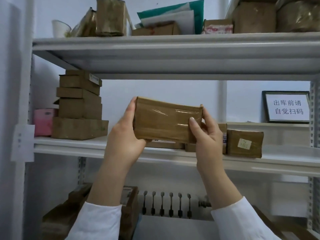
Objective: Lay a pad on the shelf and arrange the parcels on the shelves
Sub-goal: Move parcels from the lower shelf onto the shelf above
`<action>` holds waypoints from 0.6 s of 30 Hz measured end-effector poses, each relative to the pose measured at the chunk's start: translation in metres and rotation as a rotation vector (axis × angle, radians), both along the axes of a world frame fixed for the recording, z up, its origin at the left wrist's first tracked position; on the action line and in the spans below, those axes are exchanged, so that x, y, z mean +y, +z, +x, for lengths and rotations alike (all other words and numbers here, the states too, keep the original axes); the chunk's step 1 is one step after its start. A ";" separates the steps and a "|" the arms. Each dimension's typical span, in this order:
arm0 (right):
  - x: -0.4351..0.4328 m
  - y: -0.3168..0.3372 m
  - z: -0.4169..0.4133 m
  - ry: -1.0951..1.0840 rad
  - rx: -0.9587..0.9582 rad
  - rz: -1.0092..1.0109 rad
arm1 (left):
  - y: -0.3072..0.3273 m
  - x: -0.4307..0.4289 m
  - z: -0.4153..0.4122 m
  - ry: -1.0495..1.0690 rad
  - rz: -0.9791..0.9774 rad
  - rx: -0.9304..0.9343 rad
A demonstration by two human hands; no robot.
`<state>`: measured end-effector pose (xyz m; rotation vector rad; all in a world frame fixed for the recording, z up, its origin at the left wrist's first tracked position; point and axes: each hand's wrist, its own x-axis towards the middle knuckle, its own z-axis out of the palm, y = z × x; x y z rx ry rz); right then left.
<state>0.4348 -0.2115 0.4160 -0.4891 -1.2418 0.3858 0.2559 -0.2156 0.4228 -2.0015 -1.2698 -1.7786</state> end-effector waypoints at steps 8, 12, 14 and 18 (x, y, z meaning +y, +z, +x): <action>0.040 0.023 -0.010 0.035 0.033 0.019 | 0.020 0.053 0.008 -0.164 -0.067 -0.069; 0.075 0.033 -0.009 0.009 0.038 -0.041 | 0.026 0.086 0.010 -0.208 -0.143 -0.079; 0.090 0.035 -0.007 -0.021 0.018 -0.067 | 0.026 0.101 0.011 -0.229 -0.160 -0.099; 0.113 0.048 -0.005 -0.131 -0.115 -0.087 | 0.033 0.130 0.014 -0.208 -0.166 -0.157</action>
